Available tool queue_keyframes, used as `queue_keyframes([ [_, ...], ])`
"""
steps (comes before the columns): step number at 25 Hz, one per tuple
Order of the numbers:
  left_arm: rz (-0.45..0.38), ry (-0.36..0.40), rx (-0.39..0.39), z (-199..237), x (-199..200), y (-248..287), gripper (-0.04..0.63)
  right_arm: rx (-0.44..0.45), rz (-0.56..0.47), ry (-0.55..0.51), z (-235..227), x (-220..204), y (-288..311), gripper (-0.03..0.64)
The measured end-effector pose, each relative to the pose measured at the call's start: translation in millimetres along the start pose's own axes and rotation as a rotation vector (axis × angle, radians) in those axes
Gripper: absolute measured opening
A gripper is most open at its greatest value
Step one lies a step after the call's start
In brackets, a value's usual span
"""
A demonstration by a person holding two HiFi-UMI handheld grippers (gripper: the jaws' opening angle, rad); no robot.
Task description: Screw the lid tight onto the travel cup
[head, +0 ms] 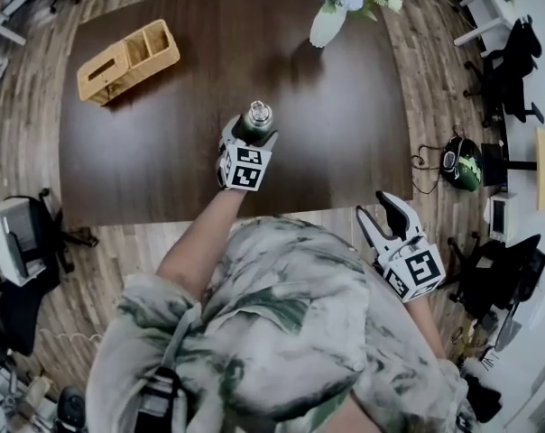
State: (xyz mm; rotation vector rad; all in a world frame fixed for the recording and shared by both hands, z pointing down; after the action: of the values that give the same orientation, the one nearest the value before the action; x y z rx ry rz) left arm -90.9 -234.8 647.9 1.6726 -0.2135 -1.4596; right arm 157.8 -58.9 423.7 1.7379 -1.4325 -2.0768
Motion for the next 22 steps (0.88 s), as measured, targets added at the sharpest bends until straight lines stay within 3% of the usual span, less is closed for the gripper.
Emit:
queue_keyframes([
  [14,-0.051,0.046,-0.018,7.7,9.0,35.9,0.39,-0.029,0.059,-0.016,-6.2,10.3,9.2,0.212],
  [22,-0.011,0.093,-0.045,10.6,11.0,37.6,0.39,-0.033,0.06,-0.013,-11.9,9.7,8.1,0.203],
])
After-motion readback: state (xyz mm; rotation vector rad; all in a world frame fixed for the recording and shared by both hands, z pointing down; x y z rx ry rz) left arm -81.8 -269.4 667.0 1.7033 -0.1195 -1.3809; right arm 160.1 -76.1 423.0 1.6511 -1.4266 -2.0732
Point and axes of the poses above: the fingertips, and each gripper's own axes: y forward along the fingers, z to its left, x out of its top, the point moved 7 cm from there along -y, backward along the fingers, and after that the axes turned 10 degrees about z, right-handed, at the moved point
